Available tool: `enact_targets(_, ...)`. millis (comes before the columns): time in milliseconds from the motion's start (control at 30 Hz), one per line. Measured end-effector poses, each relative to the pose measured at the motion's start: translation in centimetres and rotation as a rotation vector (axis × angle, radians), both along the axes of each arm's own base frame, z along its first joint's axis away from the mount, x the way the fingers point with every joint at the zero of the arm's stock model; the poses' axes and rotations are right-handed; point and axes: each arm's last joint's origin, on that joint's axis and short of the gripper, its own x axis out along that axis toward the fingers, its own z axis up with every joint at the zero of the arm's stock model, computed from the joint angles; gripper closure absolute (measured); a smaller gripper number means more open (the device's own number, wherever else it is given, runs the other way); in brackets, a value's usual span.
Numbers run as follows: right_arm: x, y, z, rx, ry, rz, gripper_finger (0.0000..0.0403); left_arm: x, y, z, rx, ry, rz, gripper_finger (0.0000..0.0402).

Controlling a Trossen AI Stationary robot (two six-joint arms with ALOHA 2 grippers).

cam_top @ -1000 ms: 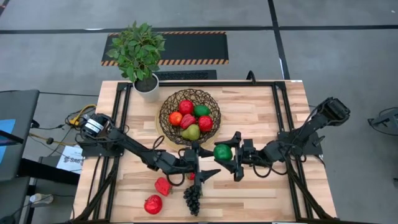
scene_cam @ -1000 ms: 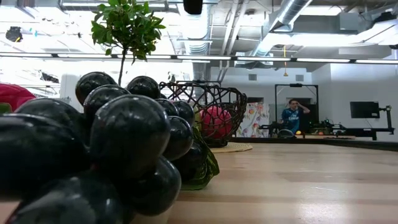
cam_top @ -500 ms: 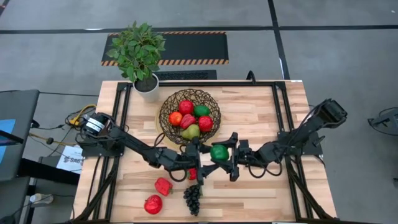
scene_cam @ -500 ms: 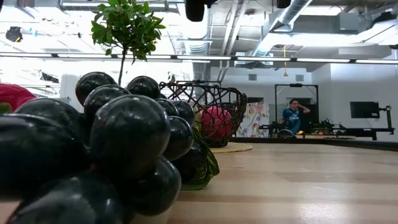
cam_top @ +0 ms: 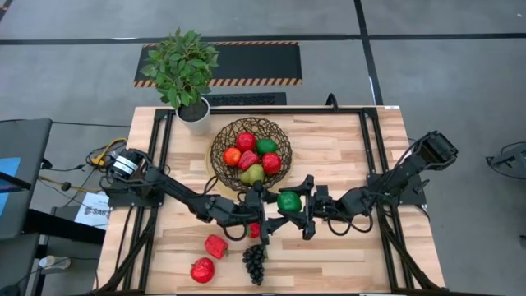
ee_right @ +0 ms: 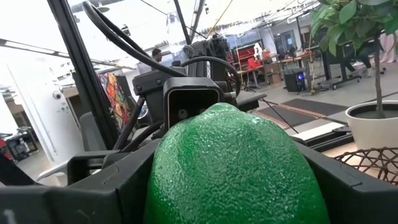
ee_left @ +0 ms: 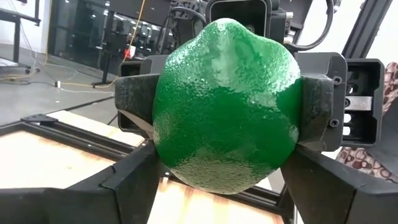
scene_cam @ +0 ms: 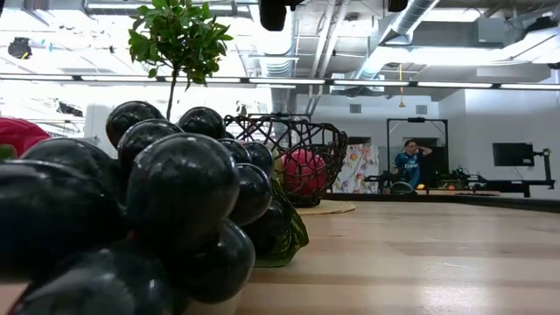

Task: Build produce basket
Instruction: Put the green lime into the basket

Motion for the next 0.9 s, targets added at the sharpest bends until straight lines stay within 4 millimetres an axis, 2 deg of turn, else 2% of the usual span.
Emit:
enact_targets(267,0.0,0.0,0.0,-0.005,0.002,-0.001,0.0085,0.0,0.0,0.0,-0.001,-0.001,-0.004,0.0163)
enact_targets(700,-0.2,-0.2,0.3,-0.069,0.027,-0.008,0.0082,-0.2,-0.7,0.0,0.005,0.008,0.000,0.0163)
enact_targets(900,-1.0,-0.4,0.6,-0.109,0.111,-0.008,0.0048,-0.3,-0.8,-0.2,-0.001,0.025,0.010,0.0163)
